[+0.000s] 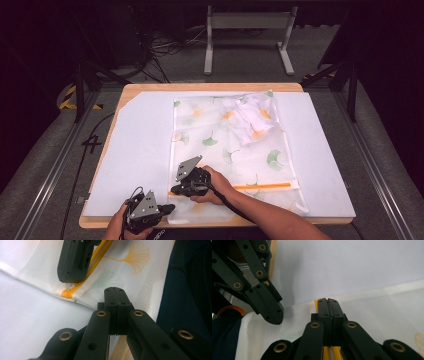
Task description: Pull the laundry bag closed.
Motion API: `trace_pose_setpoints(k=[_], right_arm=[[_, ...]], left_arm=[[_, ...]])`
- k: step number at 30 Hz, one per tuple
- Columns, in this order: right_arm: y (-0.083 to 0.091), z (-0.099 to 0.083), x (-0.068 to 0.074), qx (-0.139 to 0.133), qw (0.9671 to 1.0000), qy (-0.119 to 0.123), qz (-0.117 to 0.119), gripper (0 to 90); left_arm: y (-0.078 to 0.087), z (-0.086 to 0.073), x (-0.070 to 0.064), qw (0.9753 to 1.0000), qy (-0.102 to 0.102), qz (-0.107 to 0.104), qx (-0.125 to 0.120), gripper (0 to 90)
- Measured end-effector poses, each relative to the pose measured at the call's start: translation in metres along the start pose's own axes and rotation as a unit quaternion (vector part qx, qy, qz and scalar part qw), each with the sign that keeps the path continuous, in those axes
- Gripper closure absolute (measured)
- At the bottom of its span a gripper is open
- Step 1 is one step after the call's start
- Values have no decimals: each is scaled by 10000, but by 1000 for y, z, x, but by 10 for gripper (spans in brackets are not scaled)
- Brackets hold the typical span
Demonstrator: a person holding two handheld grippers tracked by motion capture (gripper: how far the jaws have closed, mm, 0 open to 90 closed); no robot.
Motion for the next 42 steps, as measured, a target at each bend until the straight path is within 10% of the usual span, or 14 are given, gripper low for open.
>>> trace_pose_setpoints(k=[6, 15, 42], right_arm=[[6, -1, -1, -4, 10000, -77, 34, 900], [10, -1, -1, 23, 9999, -129, -77, 900], [17, -11, 6, 213, 9993, 21, -302, 900]], left_arm=[[-1, 1, 1, 10000, 27, 11, 15, 900], [-5, 15, 16, 9978, -79, 657, -62, 894], [-10, 13, 19, 9980, 196, 545, 242, 900]])
Point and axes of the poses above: each handheld gripper's, and its own axes: y roughly backward along the jaws, z roughly out of its top, x roughly to its left, the point moved 5 cm from there along -y, roughly forward along the jaws, and after that the axes turned 2 degrees about z, right-handed, at the moved point
